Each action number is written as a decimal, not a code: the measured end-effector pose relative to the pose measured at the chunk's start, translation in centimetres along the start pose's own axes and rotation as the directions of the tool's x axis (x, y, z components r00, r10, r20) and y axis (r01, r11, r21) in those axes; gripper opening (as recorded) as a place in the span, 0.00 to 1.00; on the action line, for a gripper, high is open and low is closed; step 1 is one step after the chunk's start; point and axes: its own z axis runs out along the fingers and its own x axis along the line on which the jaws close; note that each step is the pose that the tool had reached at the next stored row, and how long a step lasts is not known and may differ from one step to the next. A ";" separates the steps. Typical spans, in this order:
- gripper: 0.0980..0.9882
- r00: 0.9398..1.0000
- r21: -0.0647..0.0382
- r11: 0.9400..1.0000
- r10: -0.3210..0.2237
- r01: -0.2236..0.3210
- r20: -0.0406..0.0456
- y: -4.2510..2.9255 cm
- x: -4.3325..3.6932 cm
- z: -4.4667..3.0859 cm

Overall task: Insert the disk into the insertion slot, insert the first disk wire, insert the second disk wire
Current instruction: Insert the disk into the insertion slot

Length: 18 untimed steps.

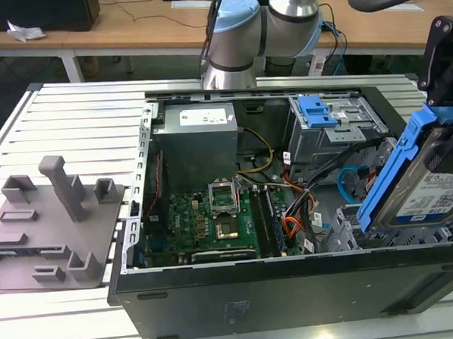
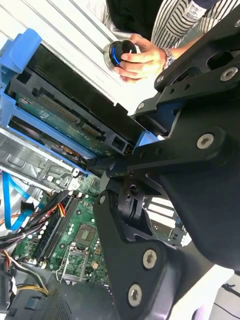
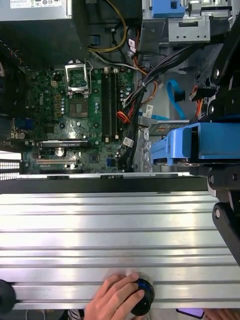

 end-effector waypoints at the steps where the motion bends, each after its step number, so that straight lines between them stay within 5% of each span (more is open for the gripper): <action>1: 0.30 1.000 0.000 1.000 0.000 0.000 0.000 0.00 -0.22 0.00; 8: 0.30 1.000 0.000 1.000 0.000 0.000 0.000 0.03 -2.05 -0.01; 18: 0.30 1.000 0.000 1.000 0.000 0.000 0.000 0.01 -2.20 0.64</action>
